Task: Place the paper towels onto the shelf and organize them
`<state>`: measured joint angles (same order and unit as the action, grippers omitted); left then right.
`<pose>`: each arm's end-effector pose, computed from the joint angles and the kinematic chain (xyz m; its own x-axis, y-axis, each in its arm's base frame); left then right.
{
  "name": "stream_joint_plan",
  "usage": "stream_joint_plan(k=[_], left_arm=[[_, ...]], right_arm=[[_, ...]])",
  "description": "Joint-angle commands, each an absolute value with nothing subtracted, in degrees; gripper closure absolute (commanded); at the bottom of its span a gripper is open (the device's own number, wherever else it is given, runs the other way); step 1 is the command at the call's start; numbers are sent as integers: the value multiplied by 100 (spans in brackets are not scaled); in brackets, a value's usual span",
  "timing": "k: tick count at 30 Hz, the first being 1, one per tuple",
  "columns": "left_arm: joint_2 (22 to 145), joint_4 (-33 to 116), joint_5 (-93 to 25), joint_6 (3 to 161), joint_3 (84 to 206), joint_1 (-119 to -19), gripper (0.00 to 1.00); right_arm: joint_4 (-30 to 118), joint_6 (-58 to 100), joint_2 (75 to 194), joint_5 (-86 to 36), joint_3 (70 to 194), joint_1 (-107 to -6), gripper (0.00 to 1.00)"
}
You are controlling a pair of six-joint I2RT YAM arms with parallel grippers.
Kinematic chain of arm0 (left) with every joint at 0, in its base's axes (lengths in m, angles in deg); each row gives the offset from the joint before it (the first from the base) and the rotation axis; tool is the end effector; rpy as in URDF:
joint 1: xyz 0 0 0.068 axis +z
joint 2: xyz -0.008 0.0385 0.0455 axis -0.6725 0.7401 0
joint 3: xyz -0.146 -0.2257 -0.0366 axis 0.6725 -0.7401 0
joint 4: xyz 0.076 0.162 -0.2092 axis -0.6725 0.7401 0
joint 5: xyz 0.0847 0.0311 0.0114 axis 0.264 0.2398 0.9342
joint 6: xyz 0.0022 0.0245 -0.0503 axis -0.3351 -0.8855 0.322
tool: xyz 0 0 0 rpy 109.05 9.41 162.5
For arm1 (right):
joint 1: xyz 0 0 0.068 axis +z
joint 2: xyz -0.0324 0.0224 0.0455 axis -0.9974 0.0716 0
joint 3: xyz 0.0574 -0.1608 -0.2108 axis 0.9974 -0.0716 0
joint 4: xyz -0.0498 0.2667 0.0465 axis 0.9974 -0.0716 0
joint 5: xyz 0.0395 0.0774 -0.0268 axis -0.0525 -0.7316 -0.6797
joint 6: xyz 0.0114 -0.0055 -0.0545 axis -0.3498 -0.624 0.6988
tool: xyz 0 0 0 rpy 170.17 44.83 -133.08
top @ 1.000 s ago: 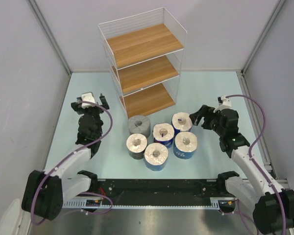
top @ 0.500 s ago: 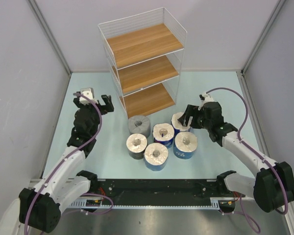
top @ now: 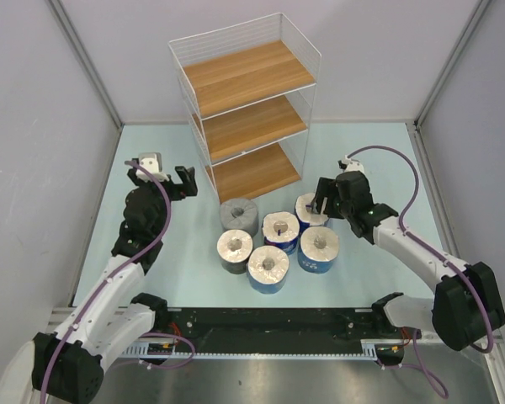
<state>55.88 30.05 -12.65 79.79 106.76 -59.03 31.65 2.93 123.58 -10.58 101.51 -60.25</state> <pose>0.2151 -0.0560 0.3041 -0.0119 -0.1567 -0.9876 0.0679 0.9852 -0.1571 0.2550 0.1172 0.2362 -0.6426 0.1565 -0.7501 -0.0765 0.9609 0.2660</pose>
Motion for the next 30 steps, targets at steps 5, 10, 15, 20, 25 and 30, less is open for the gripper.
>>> stream_joint_plan(k=[5,10,15,20,25,30], left_arm=[[5575,2940,-1571,8084,10956,-5931,0],[5593,2940,-1606,8137,10947,-5931,0],[5567,2922,-1606,8172,10877,-5931,0],[5505,2878,-1624,8216,10851,-5931,0],[5531,2834,-1694,8286,10833,-5931,0],[5514,2817,-1747,8330,10798,-5931,0]], right_arm=[[2806,217,12754,-708,10475,-5997,27],[2779,199,13088,-637,10536,-5988,33],[2744,270,13107,-971,10650,-6023,63],[2770,217,12090,-866,10729,-6049,79],[2920,349,11559,-1041,11317,-6137,80],[2955,586,12085,-1305,12528,-6137,80]])
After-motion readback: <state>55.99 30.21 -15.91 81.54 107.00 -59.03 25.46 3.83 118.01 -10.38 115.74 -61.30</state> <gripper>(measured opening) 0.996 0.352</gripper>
